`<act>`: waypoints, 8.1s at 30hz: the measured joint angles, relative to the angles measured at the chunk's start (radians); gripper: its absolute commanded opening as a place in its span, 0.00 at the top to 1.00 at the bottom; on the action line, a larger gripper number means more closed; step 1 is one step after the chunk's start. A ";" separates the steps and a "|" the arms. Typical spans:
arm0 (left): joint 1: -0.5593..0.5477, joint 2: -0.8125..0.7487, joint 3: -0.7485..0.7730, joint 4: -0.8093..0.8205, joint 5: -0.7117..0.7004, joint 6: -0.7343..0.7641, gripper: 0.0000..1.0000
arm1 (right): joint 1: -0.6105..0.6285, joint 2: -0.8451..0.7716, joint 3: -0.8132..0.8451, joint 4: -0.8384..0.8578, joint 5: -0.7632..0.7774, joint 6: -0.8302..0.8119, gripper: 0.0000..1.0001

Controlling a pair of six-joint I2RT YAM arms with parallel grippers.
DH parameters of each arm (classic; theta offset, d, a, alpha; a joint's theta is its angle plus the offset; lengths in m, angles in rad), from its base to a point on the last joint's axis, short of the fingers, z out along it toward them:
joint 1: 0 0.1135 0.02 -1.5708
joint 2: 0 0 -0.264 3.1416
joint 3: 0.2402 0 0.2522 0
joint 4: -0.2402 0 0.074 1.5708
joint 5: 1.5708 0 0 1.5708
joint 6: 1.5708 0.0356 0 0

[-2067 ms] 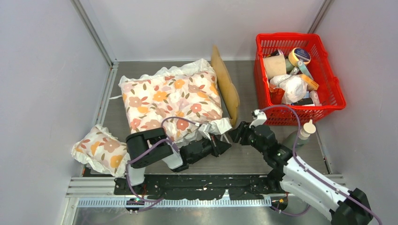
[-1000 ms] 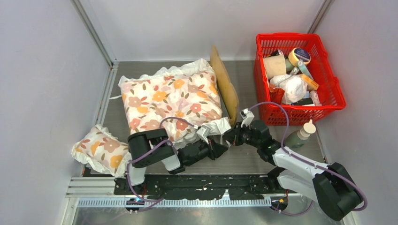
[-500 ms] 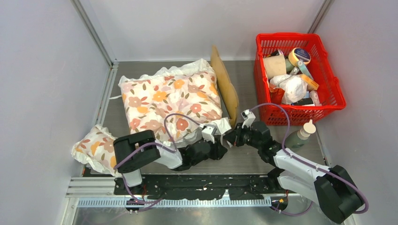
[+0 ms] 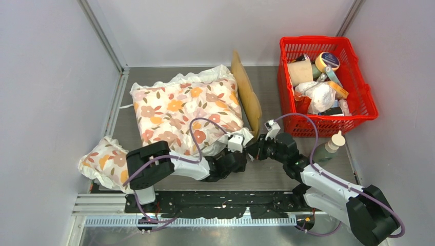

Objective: Set up the pet bed
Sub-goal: Tie the ropes to the bed frame.

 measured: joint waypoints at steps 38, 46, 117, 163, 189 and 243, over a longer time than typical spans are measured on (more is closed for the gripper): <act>-0.002 -0.226 -0.172 -0.005 -0.014 0.018 1.00 | 0.000 0.010 -0.064 0.087 -0.006 0.019 0.95; 0.010 -0.262 -0.108 -0.005 -0.016 0.089 1.00 | 0.000 -0.011 -0.098 0.111 0.000 0.028 0.95; 0.000 -0.043 0.065 -0.143 0.193 0.365 0.57 | 0.002 -0.146 -0.089 -0.013 0.105 0.040 0.95; 0.082 0.024 0.185 -0.358 0.206 0.296 1.00 | 0.002 -0.152 -0.089 -0.012 0.105 0.023 0.95; 0.105 -0.269 0.052 -0.375 0.220 0.256 1.00 | 0.002 -0.069 -0.124 0.077 0.080 0.023 0.95; 0.132 -0.119 0.323 -0.613 0.300 0.332 1.00 | 0.033 -0.335 -0.219 0.156 0.103 -0.179 0.47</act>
